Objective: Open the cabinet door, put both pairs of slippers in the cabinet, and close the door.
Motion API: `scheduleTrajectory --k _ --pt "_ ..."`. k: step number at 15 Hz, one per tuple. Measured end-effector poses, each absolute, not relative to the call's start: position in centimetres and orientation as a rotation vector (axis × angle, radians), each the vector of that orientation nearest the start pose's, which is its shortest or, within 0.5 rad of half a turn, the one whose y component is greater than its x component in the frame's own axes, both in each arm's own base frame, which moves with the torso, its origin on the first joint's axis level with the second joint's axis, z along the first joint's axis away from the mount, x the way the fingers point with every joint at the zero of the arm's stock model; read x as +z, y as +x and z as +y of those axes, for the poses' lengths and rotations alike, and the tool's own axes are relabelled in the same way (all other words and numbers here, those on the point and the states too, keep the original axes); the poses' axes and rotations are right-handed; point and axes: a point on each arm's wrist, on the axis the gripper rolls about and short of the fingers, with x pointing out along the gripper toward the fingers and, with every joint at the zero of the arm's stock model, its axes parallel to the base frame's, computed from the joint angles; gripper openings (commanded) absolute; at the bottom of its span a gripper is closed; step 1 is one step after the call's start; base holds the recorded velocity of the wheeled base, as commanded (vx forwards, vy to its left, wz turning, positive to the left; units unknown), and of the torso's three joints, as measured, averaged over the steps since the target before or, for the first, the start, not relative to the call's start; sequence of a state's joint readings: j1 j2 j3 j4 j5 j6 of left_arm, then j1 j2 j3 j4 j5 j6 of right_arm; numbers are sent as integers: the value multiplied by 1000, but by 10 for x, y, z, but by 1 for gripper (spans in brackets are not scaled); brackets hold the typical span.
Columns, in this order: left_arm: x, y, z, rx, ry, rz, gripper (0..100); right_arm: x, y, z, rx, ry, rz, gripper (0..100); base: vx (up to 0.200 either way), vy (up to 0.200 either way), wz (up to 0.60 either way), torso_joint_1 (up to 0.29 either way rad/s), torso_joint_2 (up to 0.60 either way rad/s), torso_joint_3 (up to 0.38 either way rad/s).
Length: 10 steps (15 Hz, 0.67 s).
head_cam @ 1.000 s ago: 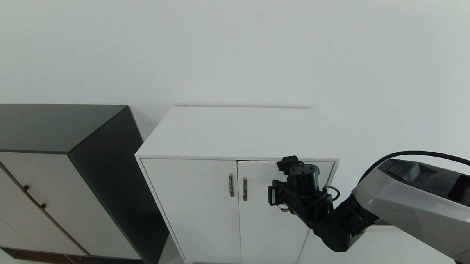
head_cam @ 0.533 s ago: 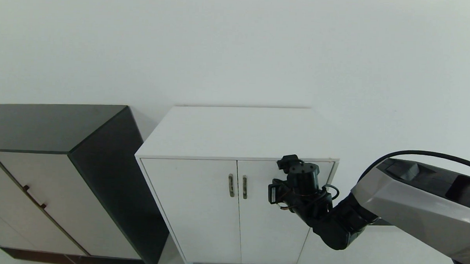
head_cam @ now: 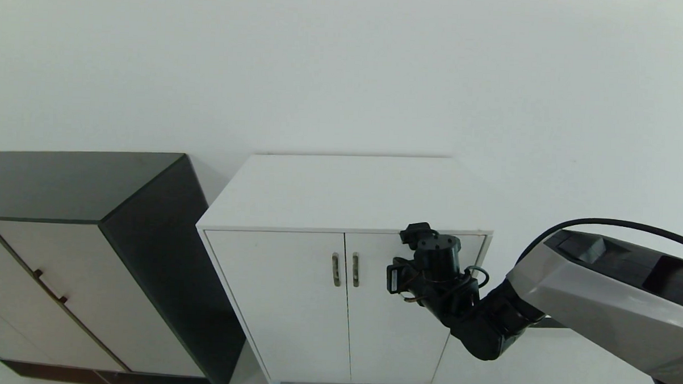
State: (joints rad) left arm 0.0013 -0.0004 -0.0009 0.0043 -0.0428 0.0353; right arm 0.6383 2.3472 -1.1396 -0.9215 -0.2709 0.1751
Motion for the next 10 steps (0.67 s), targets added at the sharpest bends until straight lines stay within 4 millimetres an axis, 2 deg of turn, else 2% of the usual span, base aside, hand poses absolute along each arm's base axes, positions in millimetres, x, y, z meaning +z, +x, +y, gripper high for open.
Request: scheduleTrajectory --k 5,7,10 --pt "75 -23 -1 -42 35 2 0 48 356 257 341 46 288 0 0 0 0 0 0 0" --pt "75 -23 -1 -42 35 2 0 50 349 254 339 40 298 0 0 0 0 0 0 0" --pt "75 -23 -1 -42 35 2 0 64 327 242 345 37 300 0 0 0 0 0 0 0"
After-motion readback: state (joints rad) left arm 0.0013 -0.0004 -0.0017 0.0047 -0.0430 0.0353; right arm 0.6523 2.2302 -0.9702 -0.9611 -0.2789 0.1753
